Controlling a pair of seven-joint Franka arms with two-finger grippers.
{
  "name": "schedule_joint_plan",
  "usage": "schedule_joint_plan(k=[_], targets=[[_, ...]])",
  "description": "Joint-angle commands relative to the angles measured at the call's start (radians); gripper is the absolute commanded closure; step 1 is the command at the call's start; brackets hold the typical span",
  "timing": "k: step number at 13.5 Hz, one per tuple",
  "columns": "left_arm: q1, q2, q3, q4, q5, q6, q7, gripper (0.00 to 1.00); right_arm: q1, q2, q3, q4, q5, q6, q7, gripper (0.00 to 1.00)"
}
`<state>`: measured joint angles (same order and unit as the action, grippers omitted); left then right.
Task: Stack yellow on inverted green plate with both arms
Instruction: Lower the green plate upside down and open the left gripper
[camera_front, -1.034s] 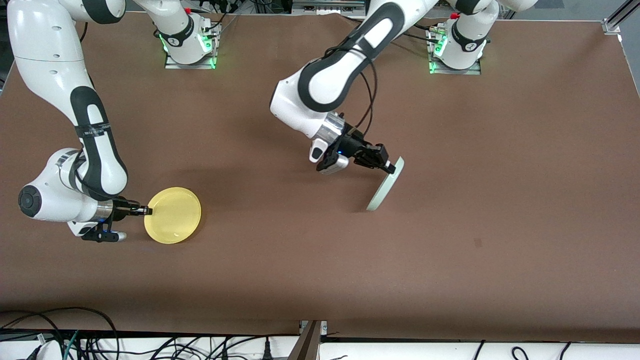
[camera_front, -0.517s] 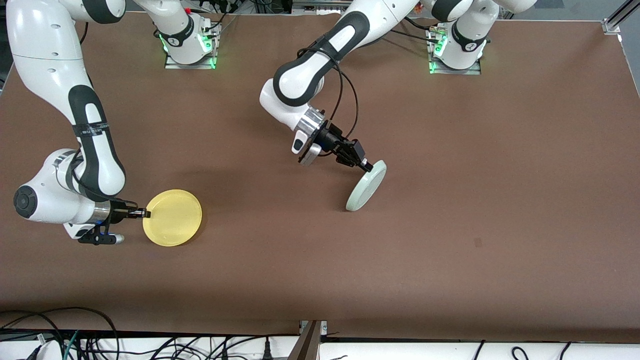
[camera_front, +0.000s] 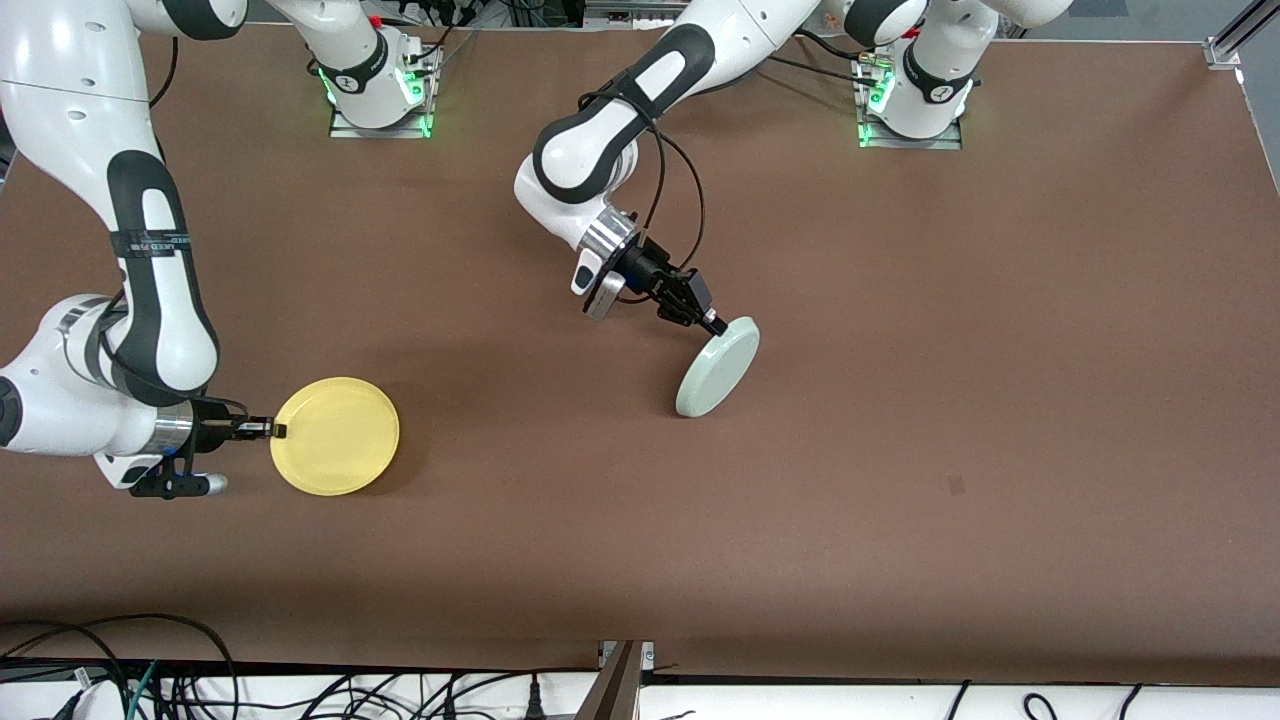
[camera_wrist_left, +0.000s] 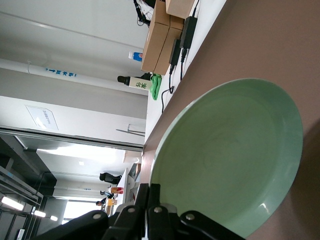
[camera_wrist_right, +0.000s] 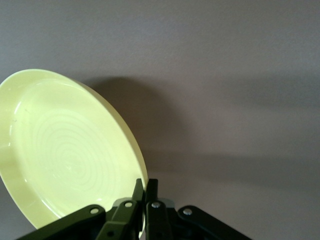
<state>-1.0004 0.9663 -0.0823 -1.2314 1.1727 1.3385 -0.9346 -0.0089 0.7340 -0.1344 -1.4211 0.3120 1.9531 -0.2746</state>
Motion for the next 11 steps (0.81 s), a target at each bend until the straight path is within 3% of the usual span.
schedule_joint_plan(k=[1, 3, 6, 8, 11], targets=[[-0.032, 0.028, 0.004, 0.029, 0.01, 0.008, -0.009, 0.84, -0.028, -0.016, 0.004, 0.054, 0.015, -0.11, -0.025, 1.0], [-0.076, 0.029, 0.001, 0.027, 0.002, 0.008, -0.044, 0.0, -0.029, -0.016, 0.002, 0.111, 0.022, -0.207, -0.021, 1.0], [-0.124, 0.029, -0.014, 0.029, -0.02, 0.027, -0.163, 0.0, -0.029, -0.036, 0.001, 0.125, 0.045, -0.24, -0.018, 1.0], [-0.142, 0.029, -0.017, 0.027, -0.097, 0.181, -0.371, 0.0, -0.029, -0.059, 0.002, 0.125, 0.053, -0.269, -0.015, 1.0], [-0.138, 0.028, -0.017, 0.032, -0.116, 0.417, -0.591, 0.0, -0.029, -0.077, -0.002, 0.126, 0.078, -0.324, -0.014, 1.0]])
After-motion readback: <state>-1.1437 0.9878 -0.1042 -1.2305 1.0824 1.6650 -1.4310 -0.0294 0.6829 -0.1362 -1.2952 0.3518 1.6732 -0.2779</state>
